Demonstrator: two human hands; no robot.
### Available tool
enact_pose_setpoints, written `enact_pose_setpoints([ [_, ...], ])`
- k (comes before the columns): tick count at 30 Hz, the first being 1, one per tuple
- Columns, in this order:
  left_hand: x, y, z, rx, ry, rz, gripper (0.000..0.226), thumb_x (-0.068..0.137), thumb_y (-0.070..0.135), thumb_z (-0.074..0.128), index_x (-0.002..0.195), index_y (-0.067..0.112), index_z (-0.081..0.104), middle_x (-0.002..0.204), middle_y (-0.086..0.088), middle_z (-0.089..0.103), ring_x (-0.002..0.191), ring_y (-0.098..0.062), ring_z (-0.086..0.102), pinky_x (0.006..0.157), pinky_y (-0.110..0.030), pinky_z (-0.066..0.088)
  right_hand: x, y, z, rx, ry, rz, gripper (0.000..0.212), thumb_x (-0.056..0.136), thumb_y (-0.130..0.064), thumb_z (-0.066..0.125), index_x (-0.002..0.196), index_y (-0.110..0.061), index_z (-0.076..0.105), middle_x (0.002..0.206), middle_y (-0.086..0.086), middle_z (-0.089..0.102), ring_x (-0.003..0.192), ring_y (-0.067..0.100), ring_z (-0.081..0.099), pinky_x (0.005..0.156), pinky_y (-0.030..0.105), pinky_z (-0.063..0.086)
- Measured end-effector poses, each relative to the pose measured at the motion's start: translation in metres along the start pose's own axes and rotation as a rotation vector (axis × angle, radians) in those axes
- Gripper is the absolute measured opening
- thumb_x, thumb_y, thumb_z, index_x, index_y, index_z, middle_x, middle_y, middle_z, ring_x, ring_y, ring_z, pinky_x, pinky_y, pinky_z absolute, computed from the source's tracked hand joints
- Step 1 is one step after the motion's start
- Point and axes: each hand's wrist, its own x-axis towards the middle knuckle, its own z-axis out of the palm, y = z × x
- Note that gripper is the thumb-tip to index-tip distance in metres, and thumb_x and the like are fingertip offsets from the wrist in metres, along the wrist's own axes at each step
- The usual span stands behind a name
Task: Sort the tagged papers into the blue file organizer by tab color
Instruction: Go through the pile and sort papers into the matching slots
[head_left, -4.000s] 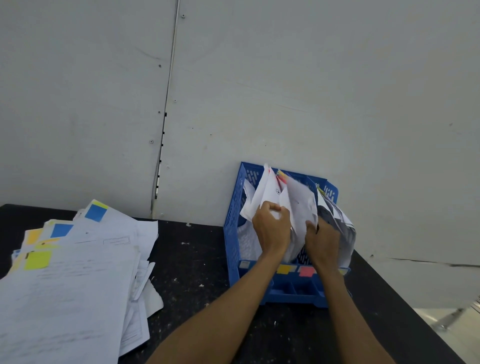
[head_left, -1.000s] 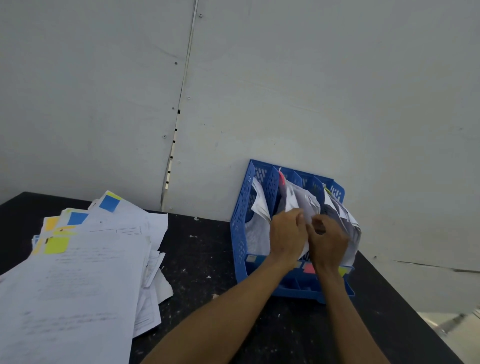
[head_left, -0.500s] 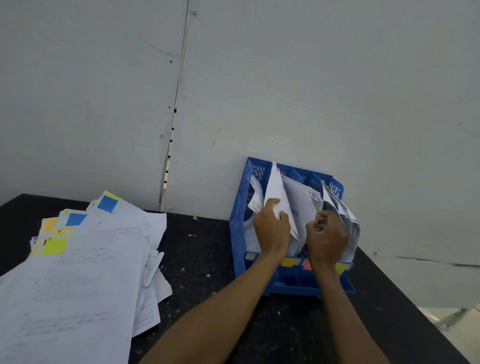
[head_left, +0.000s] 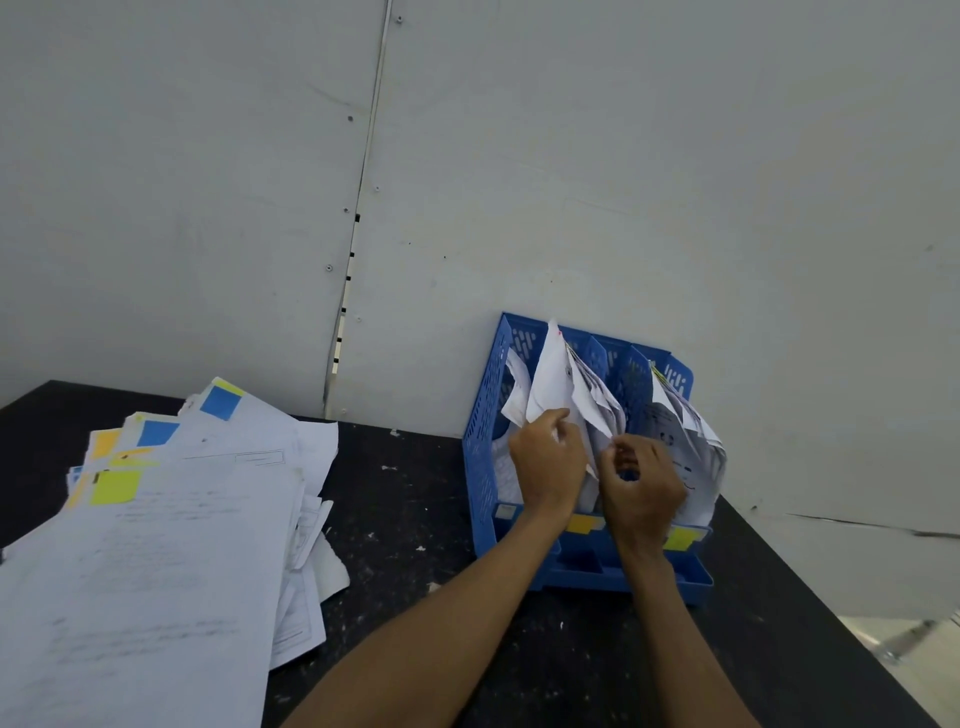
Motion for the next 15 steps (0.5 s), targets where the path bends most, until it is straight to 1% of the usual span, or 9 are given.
enact_pose_setpoints([
  [1,-0.0001,0.0013,0.0002,-0.019,-0.014,0.004,0.023,0.09,0.011,0.056,0.074,0.003,0.071,0.063,-0.006,0.065,0.056,-0.011,0.054,0.056,-0.032,0.049,-0.0011,0.0002,0.0007,-0.012,-0.025,-0.021,0.007,0.08,-0.004,0.071,0.087,-0.005,0.07,0.081,0.008,0.067,0.066,0.009,0.057,0.061,0.017,0.046],
  [3,-0.002,0.0049,0.0007,-0.048,-0.05,-0.009,0.029,0.091,0.03,0.06,0.072,0.01,0.071,0.065,0.001,0.068,0.059,-0.01,0.06,0.058,-0.026,0.052,-0.003,0.0002,0.0015,-0.007,-0.094,-0.042,0.016,0.083,-0.019,0.066,0.091,-0.006,0.071,0.082,0.007,0.069,0.067,0.011,0.06,0.062,0.017,0.046],
  [5,-0.0029,0.0048,0.0022,-0.036,-0.069,0.0,0.035,0.091,0.039,0.06,0.07,0.012,0.069,0.063,0.002,0.066,0.059,-0.011,0.061,0.058,-0.029,0.053,-0.0022,0.0002,0.0016,0.023,-0.144,-0.043,0.023,0.082,-0.023,0.064,0.095,-0.005,0.071,0.083,0.006,0.069,0.067,0.011,0.061,0.06,0.02,0.05],
  [6,-0.0028,0.004,0.0029,-0.023,-0.063,0.007,0.034,0.092,0.034,0.059,0.069,0.01,0.067,0.062,0.0,0.065,0.058,-0.012,0.059,0.057,-0.034,0.052,-0.0016,-0.0011,0.001,0.036,-0.164,-0.033,0.025,0.081,-0.023,0.065,0.098,-0.005,0.071,0.083,0.006,0.07,0.068,0.011,0.061,0.06,0.02,0.051],
  [8,-0.0006,0.0035,0.0034,-0.013,-0.012,-0.008,0.032,0.094,0.022,0.056,0.067,0.007,0.063,0.059,-0.003,0.061,0.056,-0.013,0.055,0.055,-0.039,0.047,-0.0001,-0.0047,-0.0005,0.051,-0.199,0.013,0.03,0.083,-0.026,0.063,0.105,-0.007,0.07,0.086,0.004,0.07,0.07,0.012,0.062,0.062,0.012,0.047],
  [9,0.0005,0.0043,0.0029,-0.01,0.021,-0.017,0.03,0.094,0.02,0.056,0.068,0.007,0.063,0.061,-0.003,0.061,0.056,-0.013,0.054,0.054,-0.037,0.046,0.0004,-0.0063,-0.0007,0.047,-0.205,0.04,0.033,0.085,-0.029,0.06,0.108,-0.007,0.069,0.088,0.004,0.07,0.072,0.012,0.062,0.064,0.007,0.042],
  [11,0.0022,0.006,0.0015,0.01,0.067,-0.022,0.026,0.094,0.019,0.056,0.074,0.007,0.066,0.068,-0.003,0.064,0.06,-0.01,0.054,0.054,-0.025,0.046,0.0008,-0.0072,-0.0001,0.042,-0.18,0.142,0.036,0.09,-0.025,0.056,0.117,-0.004,0.065,0.099,0.009,0.07,0.081,0.012,0.062,0.066,0.004,0.036],
  [12,0.0028,0.0073,0.0008,0.025,0.079,-0.024,0.024,0.094,0.019,0.057,0.077,0.006,0.067,0.073,-0.004,0.066,0.063,-0.008,0.055,0.055,-0.021,0.046,0.0012,-0.0077,-0.0003,0.041,-0.148,0.208,0.035,0.092,-0.02,0.056,0.121,-0.002,0.062,0.101,0.01,0.069,0.082,0.013,0.061,0.066,0.005,0.036],
  [15,0.0055,0.0072,-0.0004,0.054,0.068,-0.018,0.019,0.093,0.018,0.06,0.083,0.004,0.068,0.083,-0.006,0.069,0.07,-0.007,0.055,0.056,-0.021,0.05,0.0053,-0.0072,-0.0001,-0.008,-0.048,0.318,0.033,0.092,-0.01,0.057,0.124,-0.003,0.059,0.086,0.008,0.067,0.072,0.016,0.06,0.066,0.018,0.042],
])
